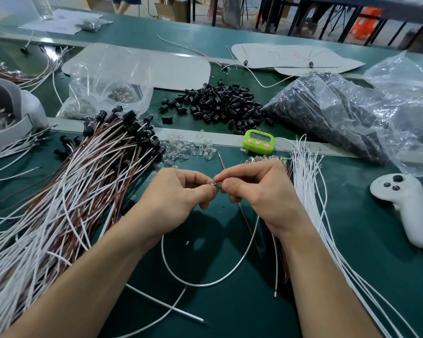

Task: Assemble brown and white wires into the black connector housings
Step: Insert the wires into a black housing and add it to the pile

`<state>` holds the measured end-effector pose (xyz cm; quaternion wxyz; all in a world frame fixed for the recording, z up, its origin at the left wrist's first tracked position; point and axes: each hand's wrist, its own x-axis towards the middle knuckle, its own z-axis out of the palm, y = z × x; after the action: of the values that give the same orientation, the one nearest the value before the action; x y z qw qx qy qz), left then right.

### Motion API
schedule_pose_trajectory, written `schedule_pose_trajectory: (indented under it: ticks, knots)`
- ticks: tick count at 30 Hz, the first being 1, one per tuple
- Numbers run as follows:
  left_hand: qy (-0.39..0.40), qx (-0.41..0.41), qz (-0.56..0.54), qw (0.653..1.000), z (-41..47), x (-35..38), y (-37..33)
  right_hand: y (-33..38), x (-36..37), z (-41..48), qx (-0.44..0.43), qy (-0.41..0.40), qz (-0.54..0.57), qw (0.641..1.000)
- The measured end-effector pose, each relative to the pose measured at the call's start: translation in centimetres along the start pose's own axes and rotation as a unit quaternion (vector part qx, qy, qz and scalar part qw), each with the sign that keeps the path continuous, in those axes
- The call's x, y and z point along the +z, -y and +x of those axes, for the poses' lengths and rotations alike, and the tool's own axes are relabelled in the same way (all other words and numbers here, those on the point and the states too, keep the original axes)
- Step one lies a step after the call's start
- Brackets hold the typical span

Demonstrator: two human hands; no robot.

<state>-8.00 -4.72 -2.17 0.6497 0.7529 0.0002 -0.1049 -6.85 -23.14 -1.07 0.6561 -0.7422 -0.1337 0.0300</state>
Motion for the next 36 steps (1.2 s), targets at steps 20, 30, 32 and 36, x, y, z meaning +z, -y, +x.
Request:
schedule_pose_trajectory:
  ticks: [20,30,32,36]
  knots:
    - [-0.059,0.073,0.115,0.989,-0.1,1.0,0.4,0.5,0.4,0.0,0.087,-0.05,0.075,0.992]
    - [-0.075,0.137,0.196,0.968,-0.2,0.8,0.3,0.7,1.0,0.0,0.1,-0.083,0.074,0.989]
    - [-0.101,0.179,0.246,0.947,-0.5,0.7,0.4,0.7,1.1,0.0,0.1,-0.084,0.07,0.989]
    - [-0.125,0.227,0.286,0.922,-1.0,0.9,0.5,0.5,1.5,-0.1,0.098,-0.09,0.065,0.989]
